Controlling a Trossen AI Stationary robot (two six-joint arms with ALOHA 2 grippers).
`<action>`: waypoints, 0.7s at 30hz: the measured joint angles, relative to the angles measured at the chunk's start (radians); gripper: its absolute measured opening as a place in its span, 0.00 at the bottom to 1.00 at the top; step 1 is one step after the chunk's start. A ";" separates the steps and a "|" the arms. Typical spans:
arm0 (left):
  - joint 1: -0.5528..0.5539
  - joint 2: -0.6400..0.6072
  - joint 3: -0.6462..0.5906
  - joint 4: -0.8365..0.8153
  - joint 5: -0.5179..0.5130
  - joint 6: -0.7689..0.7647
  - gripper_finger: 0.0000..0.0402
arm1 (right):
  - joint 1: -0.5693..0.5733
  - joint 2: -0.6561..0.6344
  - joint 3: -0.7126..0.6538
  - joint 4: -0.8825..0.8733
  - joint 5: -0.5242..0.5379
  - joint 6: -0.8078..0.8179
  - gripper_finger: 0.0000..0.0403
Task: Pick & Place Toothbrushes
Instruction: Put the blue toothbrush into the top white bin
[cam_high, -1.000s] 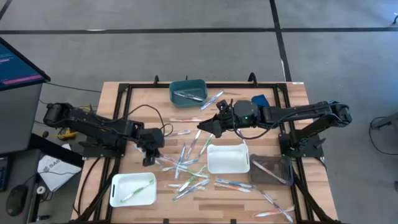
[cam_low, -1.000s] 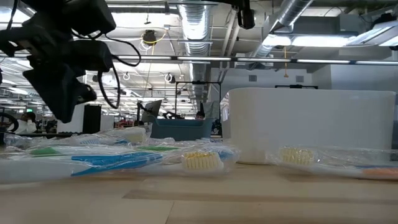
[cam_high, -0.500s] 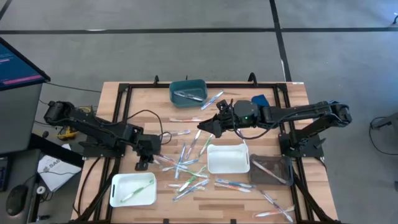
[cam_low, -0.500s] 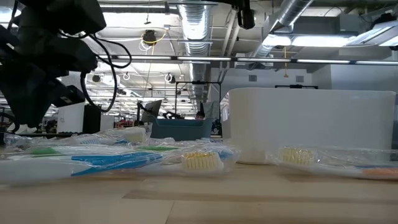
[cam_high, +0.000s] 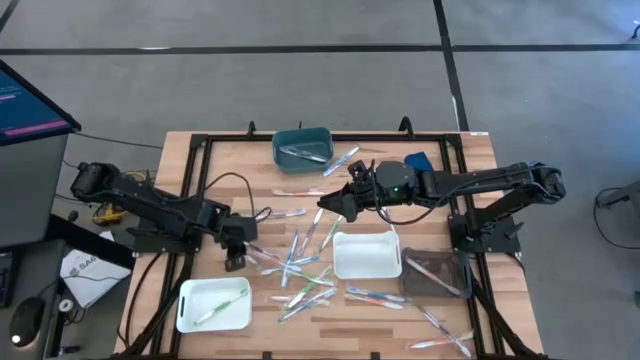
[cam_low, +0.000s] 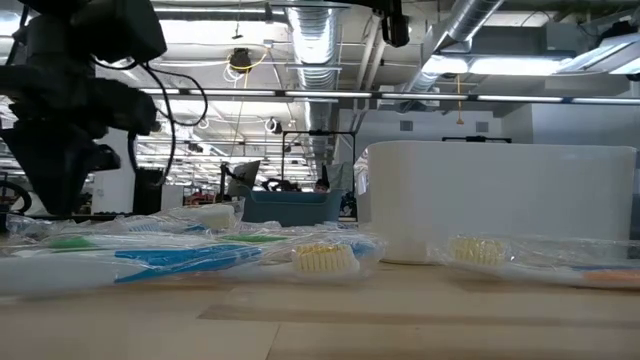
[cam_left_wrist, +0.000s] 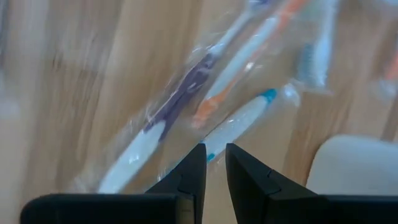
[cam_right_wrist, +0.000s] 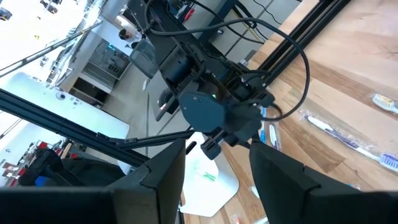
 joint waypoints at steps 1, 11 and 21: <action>0.000 0.000 -0.005 0.000 0.000 -0.065 0.13 | 0.000 0.000 0.000 0.000 0.000 0.000 0.43; 0.000 0.000 -0.013 0.000 0.047 -0.497 0.13 | -0.001 0.000 0.000 0.000 0.000 0.000 0.43; 0.000 0.000 -0.013 0.001 0.091 -0.373 0.13 | 0.000 0.000 0.000 0.000 0.000 0.000 0.43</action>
